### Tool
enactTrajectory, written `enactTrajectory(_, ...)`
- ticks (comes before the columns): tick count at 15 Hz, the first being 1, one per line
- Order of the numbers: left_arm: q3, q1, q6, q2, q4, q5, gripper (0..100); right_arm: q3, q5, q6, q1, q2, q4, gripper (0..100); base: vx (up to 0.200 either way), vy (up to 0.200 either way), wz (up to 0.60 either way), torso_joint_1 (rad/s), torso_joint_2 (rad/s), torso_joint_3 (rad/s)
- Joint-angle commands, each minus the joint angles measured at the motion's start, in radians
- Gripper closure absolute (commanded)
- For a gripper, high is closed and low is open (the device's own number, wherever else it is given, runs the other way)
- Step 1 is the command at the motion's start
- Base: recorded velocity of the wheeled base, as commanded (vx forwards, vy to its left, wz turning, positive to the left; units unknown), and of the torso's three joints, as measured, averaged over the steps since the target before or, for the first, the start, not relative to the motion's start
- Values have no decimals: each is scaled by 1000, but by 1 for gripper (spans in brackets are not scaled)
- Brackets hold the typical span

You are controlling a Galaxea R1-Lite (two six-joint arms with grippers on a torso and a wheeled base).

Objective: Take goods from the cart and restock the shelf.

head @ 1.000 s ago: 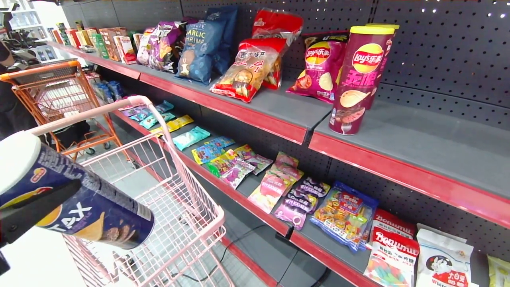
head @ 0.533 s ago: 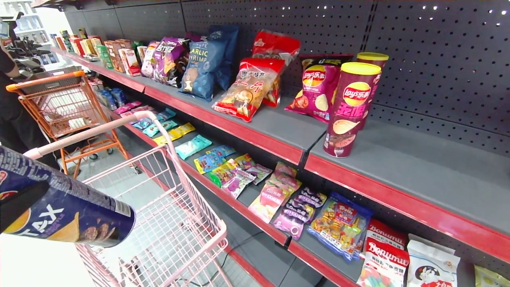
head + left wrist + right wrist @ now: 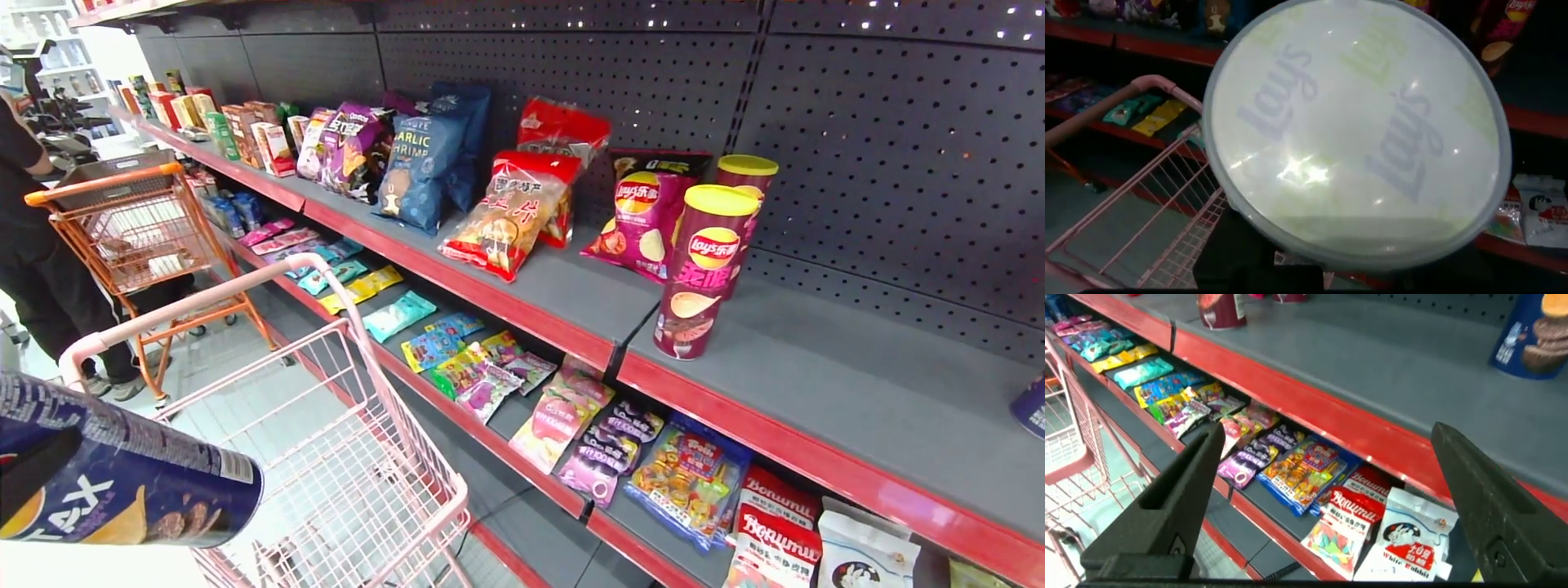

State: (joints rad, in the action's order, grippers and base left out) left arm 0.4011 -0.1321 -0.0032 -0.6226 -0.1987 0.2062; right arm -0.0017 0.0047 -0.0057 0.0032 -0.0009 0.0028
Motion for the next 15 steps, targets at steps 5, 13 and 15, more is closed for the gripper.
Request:
enactTrajectory(5,-4,0,20,26,9,-11,100,0,0,0,0,1,0,0,0,0,0,139,-324,-177)
enactTrajectory(13,-22,0,35,93,78,-14,100,0,0,1,0,1,0,0,0,0,-450,11,-13,-6)
enactTrajectory(15,-22,0,35,110,97,-14,100,0,0,1,0,1,0,0,0,0,-600,2,2,5)
